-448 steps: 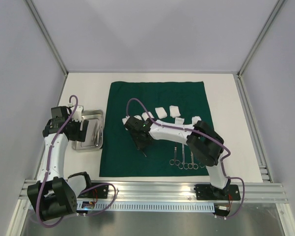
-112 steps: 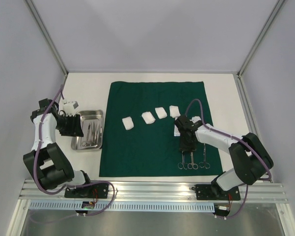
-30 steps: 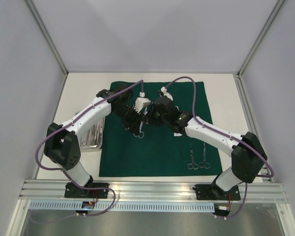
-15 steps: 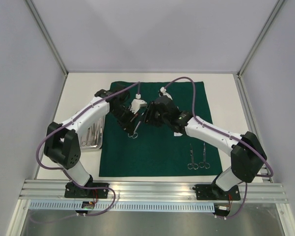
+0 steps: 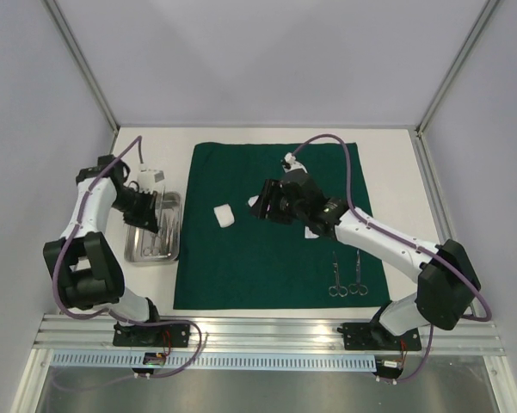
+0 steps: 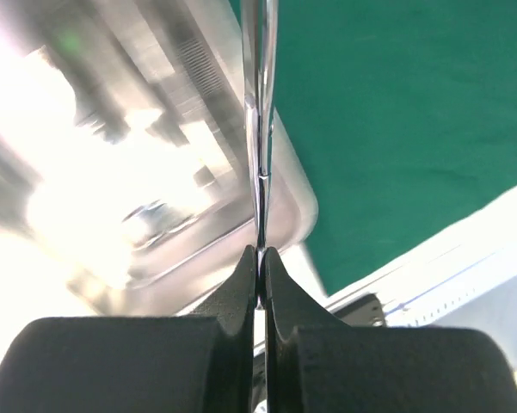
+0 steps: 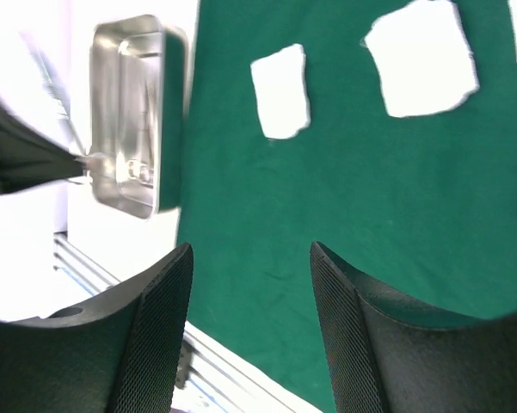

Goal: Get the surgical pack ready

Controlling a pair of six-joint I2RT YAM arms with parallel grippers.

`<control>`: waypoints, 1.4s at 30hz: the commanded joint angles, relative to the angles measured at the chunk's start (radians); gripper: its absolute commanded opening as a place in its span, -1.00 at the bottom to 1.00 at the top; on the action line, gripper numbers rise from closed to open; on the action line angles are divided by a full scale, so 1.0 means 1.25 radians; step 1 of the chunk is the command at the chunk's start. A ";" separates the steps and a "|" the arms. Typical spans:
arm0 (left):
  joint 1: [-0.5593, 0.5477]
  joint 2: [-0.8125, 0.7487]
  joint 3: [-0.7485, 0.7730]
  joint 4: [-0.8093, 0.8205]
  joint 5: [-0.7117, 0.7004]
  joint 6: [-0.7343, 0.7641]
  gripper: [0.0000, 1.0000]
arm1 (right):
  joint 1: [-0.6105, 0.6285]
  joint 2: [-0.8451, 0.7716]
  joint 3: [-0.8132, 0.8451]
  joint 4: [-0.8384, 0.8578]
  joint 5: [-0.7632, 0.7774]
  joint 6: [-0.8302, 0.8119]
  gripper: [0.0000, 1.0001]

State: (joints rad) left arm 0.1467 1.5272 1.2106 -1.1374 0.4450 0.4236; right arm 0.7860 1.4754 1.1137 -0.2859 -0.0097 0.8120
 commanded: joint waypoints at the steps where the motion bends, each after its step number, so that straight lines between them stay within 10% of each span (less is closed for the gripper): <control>1: 0.112 -0.009 0.022 -0.047 -0.027 0.088 -1.00 | -0.021 -0.018 -0.034 -0.003 -0.028 -0.042 0.17; 42: 0.202 0.334 0.111 -0.093 0.016 0.163 -0.86 | -0.091 -0.006 -0.081 -0.019 -0.085 -0.074 0.14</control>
State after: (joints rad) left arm 0.3943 1.9324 1.3178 -1.2377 0.4419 0.5907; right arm 0.6754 1.4727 0.9955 -0.3058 -0.1143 0.7277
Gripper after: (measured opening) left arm 0.060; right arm 0.569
